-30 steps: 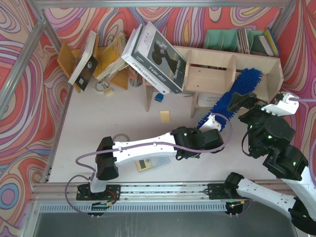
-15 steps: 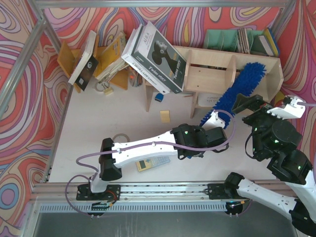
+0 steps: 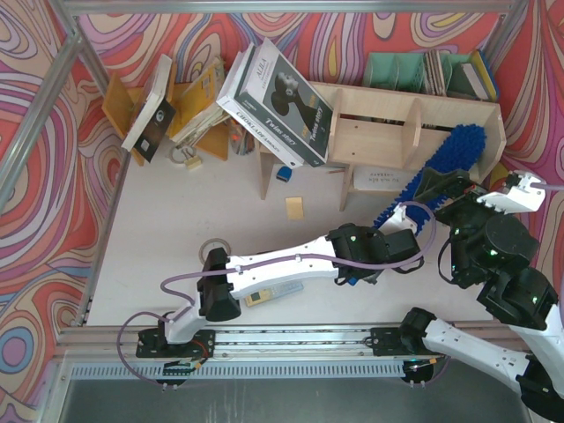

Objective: Dust the bookshelf with a duster

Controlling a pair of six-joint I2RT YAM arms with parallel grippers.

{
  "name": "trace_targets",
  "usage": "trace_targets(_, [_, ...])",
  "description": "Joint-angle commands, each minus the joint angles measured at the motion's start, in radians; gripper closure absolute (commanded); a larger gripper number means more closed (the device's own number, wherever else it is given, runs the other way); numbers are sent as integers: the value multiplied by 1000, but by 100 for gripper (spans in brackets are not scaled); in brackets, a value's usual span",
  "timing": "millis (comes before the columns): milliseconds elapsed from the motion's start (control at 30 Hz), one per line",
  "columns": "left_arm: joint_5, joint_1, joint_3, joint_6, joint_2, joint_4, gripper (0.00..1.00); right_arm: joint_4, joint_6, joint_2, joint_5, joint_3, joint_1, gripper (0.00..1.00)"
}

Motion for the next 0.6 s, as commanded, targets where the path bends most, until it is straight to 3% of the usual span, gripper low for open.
trace_targets(0, [-52,-3,-33,0,-46,-15,100,5,14,-3,15,-7,0,1])
trace_targets(300, [-202,-2,-168,-144,-154,-97,100,16,16,2,10,-23,0,1])
trace_targets(567, [-123,-2,-138,-58,-129,-8,100,13,23,1,8,-31,0,1])
